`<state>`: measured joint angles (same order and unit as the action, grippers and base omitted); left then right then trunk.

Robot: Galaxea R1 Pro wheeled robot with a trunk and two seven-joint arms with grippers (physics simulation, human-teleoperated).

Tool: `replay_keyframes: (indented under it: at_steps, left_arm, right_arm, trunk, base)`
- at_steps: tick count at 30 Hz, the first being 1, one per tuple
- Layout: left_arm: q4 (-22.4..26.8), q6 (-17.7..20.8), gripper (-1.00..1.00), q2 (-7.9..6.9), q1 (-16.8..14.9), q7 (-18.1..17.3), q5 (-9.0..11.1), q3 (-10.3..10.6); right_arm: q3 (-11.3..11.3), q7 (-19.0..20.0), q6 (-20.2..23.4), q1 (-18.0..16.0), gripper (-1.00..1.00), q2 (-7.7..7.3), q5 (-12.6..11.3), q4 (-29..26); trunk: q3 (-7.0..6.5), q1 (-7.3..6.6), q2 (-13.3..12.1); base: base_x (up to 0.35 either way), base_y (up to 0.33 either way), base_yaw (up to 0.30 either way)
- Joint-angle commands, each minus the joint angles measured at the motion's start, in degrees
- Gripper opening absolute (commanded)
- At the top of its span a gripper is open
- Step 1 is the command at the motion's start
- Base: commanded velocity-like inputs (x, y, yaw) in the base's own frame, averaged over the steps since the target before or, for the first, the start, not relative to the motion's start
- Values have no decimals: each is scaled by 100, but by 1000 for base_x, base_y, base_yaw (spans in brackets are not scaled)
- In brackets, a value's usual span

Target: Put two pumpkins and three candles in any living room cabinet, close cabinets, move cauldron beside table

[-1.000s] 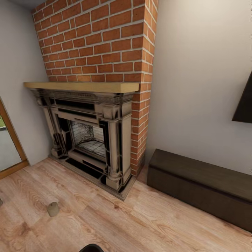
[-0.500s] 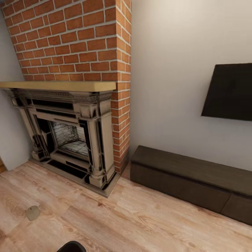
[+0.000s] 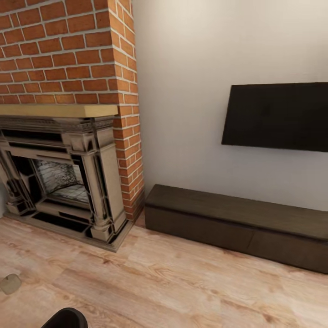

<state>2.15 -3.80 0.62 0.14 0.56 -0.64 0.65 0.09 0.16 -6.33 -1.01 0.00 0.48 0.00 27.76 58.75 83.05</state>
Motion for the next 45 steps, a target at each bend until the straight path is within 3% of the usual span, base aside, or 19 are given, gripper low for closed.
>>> replay_keyframes:
  at_steps: [1,20,45]
  left_arm:
    - [5,-14,100,0,2,6,-4,6]
    - [5,-16,100,0,1,3,-6,12]
    - [12,-16,100,9,2,-3,-36,14]
  right_arm:
    - [0,2,-18,-5,100,0,5,8]
    - [0,6,-65,-5,100,9,5,4]
    - [0,10,-94,-5,100,28,2,-8]
  trunk:
    - [8,-3,3]
    - [68,-3,3]
    - [71,-3,3]
  base:
    - [-161,-205,-257]
    - [-16,-20,-246]
    - [85,16,-10]
